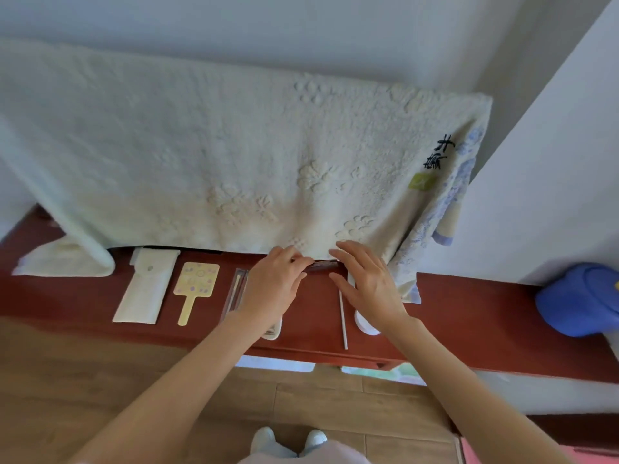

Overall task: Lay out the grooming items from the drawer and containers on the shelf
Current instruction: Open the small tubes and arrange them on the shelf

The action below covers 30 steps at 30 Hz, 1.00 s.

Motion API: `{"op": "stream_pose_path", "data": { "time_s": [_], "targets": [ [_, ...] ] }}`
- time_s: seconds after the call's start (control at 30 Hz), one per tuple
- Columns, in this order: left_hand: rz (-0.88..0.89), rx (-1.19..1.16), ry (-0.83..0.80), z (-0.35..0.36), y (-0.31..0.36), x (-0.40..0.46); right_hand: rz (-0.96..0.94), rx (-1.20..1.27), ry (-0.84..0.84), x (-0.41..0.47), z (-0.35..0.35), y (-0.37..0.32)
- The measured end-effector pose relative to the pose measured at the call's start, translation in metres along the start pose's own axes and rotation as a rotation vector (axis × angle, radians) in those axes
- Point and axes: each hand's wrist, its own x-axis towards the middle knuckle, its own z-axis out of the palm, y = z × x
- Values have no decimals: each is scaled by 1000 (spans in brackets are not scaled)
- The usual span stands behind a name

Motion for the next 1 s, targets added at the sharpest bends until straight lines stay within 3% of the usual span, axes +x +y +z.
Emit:
{"op": "stream_pose_path", "data": {
  "time_s": [0.43,0.77,0.83,0.93,1.0],
  "targets": [
    [119,143,165,-91,18,-2,-247,58,231,39,-38,-45],
    [149,147,74,-77,19,-6,-338,33,111,28,-35,-34],
    [123,165,49,-74,11,-9,-291,29,94,27,-38,-27],
    [-37,169,56,-78,-24,-19,14,86,164,23,-55,7],
    [-124,120,60,-78,-33,-21,106,86,153,20,-60,18]
  ]
}}
